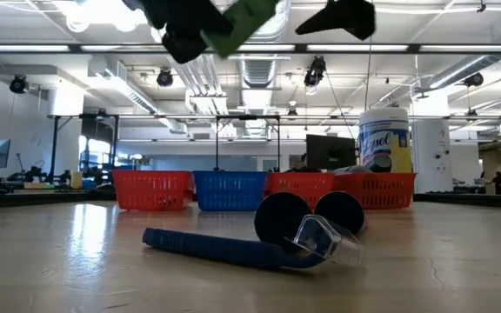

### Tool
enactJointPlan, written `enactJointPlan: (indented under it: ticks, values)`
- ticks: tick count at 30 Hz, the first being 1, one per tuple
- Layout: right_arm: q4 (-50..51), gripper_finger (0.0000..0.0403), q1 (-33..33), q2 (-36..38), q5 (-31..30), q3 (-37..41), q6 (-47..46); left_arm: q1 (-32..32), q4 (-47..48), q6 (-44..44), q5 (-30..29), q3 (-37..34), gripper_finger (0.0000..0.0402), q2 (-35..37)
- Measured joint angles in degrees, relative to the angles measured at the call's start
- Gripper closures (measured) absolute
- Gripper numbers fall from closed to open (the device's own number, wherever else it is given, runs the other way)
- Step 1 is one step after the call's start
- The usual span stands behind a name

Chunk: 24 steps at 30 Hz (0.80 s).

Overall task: Pick & Place Travel size toiletries
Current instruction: Put the green shampoo into the middle red bin

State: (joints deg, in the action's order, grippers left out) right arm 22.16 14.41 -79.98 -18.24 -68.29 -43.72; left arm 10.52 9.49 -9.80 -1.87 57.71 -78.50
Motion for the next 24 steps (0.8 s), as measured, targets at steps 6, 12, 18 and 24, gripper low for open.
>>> enactJointPlan:
  ticks: [6,12,18,24]
  values:
    - [0.77,0.0039,0.80,-0.66,2.29,-1.80,17.22,-3.45,-3.15,-4.99,14.07,0.15,0.0294,0.00]
    - [2.21,0.0039,1.12,-0.83,3.83,-3.45,24.66,-5.30,-4.69,-5.82,14.16,0.23,0.0292,-0.07]
    - [3.64,0.0039,1.19,-0.85,5.41,-4.33,28.76,-6.49,-8.44,-6.95,14.78,0.24,0.0291,-0.15]
    - [3.32,0.0039,1.19,-0.86,4.78,-4.24,33.81,-6.66,-8.98,-8.28,16.71,0.36,0.0291,-1.11]
